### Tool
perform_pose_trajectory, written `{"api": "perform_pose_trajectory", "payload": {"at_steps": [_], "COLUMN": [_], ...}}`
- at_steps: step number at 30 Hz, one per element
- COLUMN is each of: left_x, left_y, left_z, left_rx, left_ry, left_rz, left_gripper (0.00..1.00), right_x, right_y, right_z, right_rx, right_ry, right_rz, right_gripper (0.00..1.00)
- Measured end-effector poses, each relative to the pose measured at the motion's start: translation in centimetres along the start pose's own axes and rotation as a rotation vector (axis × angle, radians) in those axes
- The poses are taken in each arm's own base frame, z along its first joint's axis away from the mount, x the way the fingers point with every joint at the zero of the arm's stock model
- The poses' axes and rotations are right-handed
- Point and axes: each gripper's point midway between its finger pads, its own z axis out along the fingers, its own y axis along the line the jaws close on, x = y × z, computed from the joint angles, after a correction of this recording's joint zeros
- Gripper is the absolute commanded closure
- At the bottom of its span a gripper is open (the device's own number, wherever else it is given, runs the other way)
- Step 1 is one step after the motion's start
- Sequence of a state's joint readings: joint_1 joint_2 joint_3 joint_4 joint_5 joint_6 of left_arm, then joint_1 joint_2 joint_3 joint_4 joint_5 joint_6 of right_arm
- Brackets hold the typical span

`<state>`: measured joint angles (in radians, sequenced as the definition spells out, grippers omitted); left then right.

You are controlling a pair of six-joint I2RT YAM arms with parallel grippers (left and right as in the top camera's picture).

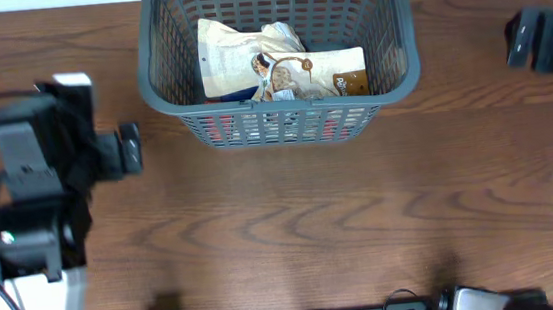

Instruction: Pack container

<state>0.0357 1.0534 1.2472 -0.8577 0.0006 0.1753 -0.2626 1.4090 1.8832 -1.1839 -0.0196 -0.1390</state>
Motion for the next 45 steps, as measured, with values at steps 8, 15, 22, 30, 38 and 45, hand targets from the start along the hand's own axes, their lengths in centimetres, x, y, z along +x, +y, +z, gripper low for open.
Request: {"api": "perform_pose_trajectory", "payload": {"at_steps": [8, 15, 22, 30, 38, 45], "left_x": [6.5, 7.6, 7.7, 7.7, 7.8, 7.8], "left_y": [-2.2, -3.4, -3.6, -3.6, -3.6, -3.6], "left_z": [1.2, 1.0, 1.0, 1.0, 1.0, 1.0], "left_rx": [0.061, 0.121, 0.132, 0.132, 0.132, 0.133], "left_ry": [0.055, 0.014, 0.018, 0.019, 0.019, 0.021], "left_rz": [0.027, 0.011, 0.007, 0.008, 0.008, 0.007], "left_gripper": [0.01, 0.01, 0.01, 0.01, 0.01, 0.01], "right_x": [8.6, 15.3, 17.8, 20.1, 20.4, 18.9], "right_y": [4.8, 7.5, 7.5, 7.6, 7.5, 9.7], "right_z": [2.2, 1.8, 0.6, 0.7, 0.6, -3.6], "right_rx": [-0.114, -0.176, -0.182, -0.19, -0.188, -0.268], "right_ry": [0.016, -0.037, -0.014, 0.083, 0.09, -0.214], "right_rz": [-0.068, -0.109, -0.109, -0.111, -0.111, -0.179], "right_gripper": [0.01, 0.01, 0.01, 0.01, 0.01, 0.01]}}
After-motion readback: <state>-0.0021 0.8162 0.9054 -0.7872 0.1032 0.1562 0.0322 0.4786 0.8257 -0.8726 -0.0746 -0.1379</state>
